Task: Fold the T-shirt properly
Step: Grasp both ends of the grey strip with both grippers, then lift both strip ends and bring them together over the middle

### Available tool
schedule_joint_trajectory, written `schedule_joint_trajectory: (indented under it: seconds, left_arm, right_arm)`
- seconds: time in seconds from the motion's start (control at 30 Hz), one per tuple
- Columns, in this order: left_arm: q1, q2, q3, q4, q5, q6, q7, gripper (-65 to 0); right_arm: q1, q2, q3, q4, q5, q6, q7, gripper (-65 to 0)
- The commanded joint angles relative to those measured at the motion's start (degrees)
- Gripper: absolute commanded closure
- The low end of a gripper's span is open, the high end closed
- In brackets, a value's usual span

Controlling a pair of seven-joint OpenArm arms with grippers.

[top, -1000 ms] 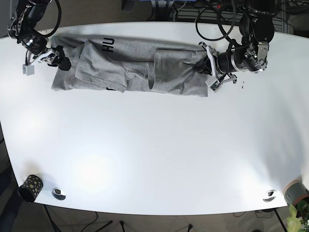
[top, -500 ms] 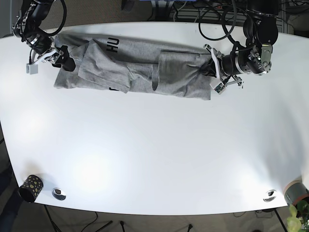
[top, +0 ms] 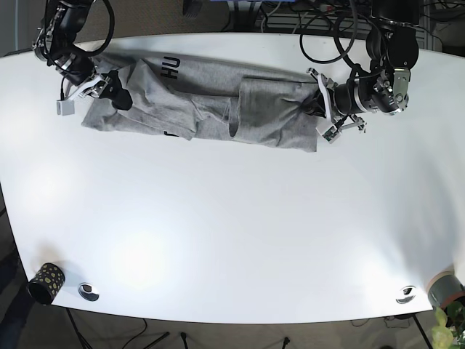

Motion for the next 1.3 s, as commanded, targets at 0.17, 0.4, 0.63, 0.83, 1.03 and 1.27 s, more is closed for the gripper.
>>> schedule_joint_trajectory:
  seconds: [0.17,0.4,0.63,0.83,1.03,1.27]
  left_arm:
    - [-0.4,-0.2,-0.3,0.5,0.7,0.1,0.2,0.0]
    - [-1.5,3.1,-0.1,-3.3,0.5,3.1,0.2,0.0]
    - [-4.0,7.8,0.2,-8.4,0.6,5.4,0.2,0.0]
    - [-8.6,11.9,2.0,-13.8,0.6,8.9,0.1,0.0]
    - [-11.2,12.8,7.5,-16.4,0.6,8.9,0.0,0.0]
    - [-11.3,12.3,11.4,-16.3,0.6,8.8,0.1,0.0]
  right_arm:
    - [0.2,1.3,0.3,0.4,-1.2,-0.55,-1.2,-5.1]
    - [0.8,1.3,0.5,5.0,-1.2,-0.63,-1.2,0.0]
    - [0.1,1.4,0.5,16.3,-1.2,-0.81,-1.3,0.0]
    - [0.2,2.7,-1.2,24.4,-1.2,-0.81,-1.3,0.0]
    - [2.6,2.8,-5.9,28.7,-1.2,-0.72,-1.3,0.0]
    - [8.1,2.8,-11.0,29.4,-2.3,-0.63,-1.3,0.0]
